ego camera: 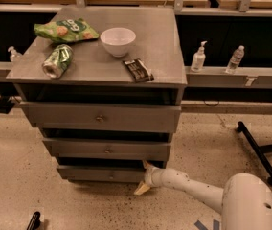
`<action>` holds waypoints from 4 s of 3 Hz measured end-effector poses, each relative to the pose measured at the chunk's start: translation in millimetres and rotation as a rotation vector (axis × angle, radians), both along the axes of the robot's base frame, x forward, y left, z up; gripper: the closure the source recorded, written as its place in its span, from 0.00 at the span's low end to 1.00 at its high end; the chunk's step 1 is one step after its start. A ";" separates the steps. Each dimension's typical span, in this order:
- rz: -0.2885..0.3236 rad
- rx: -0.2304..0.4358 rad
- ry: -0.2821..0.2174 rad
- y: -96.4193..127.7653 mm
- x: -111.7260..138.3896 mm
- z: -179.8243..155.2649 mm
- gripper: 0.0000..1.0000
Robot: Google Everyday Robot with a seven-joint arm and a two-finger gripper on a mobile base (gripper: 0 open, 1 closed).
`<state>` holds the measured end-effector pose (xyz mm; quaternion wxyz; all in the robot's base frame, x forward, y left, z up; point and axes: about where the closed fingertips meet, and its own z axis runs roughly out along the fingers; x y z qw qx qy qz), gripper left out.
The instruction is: Open bottom drawer
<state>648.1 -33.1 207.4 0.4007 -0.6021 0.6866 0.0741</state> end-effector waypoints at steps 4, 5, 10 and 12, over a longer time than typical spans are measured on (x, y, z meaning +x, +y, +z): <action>0.082 -0.135 0.186 -11.2 -3.6 -43.8 0.63; 0.082 -0.135 0.186 -11.2 -3.7 -41.1 0.66; 0.243 0.132 0.215 11.3 -98.9 -10.9 0.17; 0.302 0.196 0.198 14.1 -143.1 10.2 0.16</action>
Offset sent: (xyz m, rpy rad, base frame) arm 0.0052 -0.0191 -0.0504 -0.1632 0.2005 0.0822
